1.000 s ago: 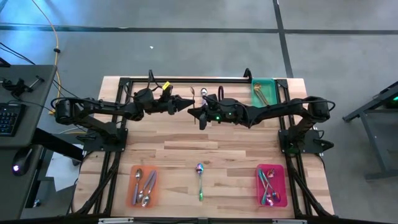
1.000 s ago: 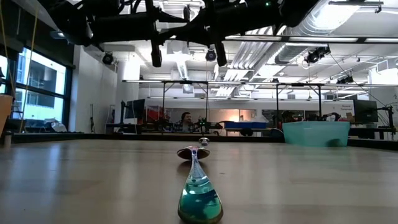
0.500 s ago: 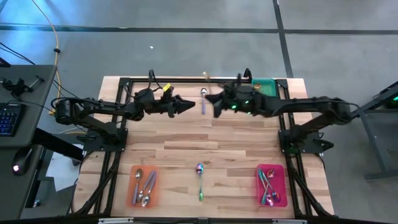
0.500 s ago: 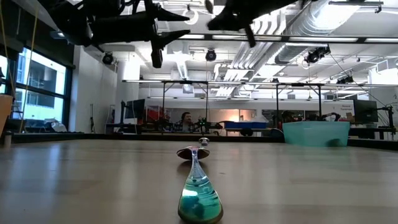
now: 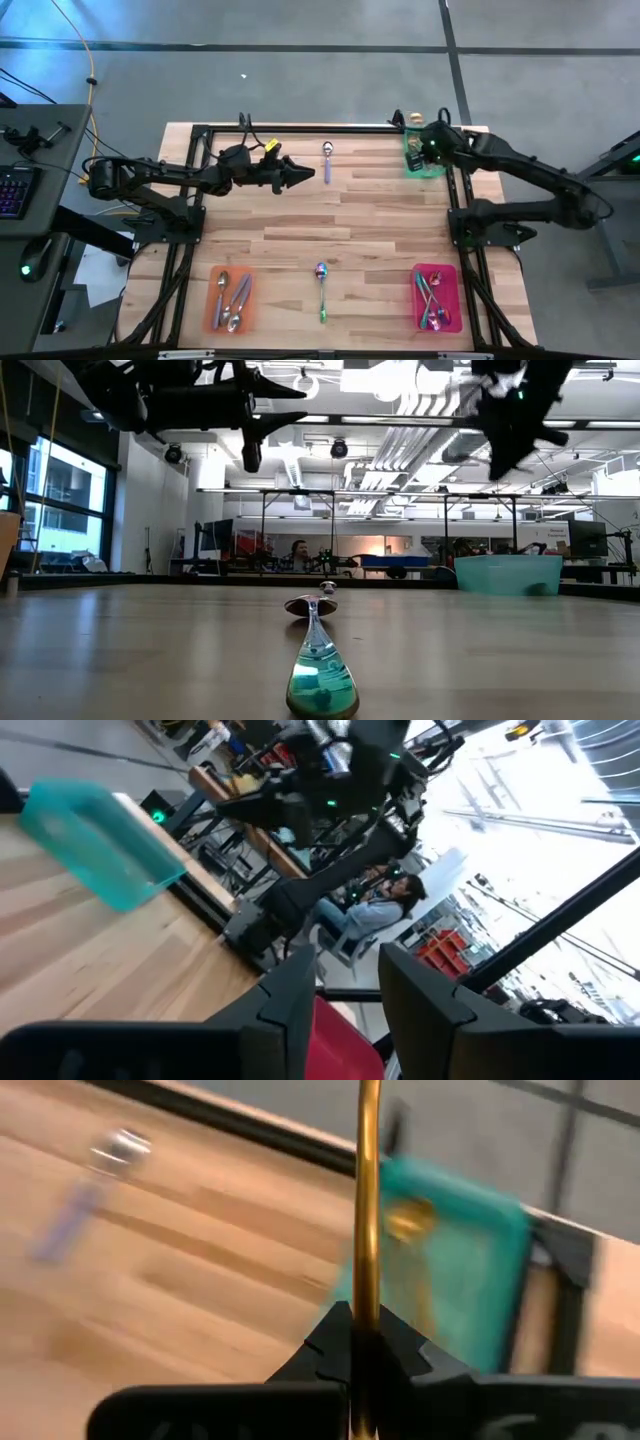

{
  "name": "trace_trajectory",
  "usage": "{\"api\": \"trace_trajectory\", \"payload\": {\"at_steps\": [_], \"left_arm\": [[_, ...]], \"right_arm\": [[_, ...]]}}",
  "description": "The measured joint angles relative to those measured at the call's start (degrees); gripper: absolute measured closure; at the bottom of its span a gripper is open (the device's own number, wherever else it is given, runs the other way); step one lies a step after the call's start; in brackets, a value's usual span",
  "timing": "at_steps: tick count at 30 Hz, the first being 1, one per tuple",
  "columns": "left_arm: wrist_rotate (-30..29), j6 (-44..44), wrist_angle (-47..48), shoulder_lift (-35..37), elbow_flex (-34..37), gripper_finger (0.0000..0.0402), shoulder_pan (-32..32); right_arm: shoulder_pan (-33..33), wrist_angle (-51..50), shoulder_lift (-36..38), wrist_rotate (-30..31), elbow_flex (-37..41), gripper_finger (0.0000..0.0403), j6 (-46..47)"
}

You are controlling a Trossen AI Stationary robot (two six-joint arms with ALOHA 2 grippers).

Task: Sort silverware by color (type)
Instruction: Put the golden spoon into the green bin

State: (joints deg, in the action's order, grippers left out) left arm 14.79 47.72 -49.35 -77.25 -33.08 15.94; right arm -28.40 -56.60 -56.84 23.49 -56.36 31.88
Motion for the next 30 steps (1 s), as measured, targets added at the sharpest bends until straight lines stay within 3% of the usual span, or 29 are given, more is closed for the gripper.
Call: {"api": "trace_trajectory", "payload": {"at_steps": [7,13,24,30], "left_arm": [[-0.95,0.02,0.4,0.0,0.02,0.03,0.0],[-0.97,0.02,0.27,0.0,0.02,0.03,-0.24],[-3.41,-1.5,0.44,0.0,0.02,0.03,-0.24],[-3.42,-2.43,0.6,0.0,0.02,0.03,-0.24]], "right_arm": [[-14.12,8.65,-1.17,-7.66,13.84,0.0403,-11.44],[-21.23,15.93,-2.01,-10.33,21.27,0.0403,-16.88],[-22.85,20.06,-2.12,-10.35,22.3,0.0403,-17.81],[-23.16,21.4,-2.15,-11.95,18.85,0.0403,-18.86]]}}
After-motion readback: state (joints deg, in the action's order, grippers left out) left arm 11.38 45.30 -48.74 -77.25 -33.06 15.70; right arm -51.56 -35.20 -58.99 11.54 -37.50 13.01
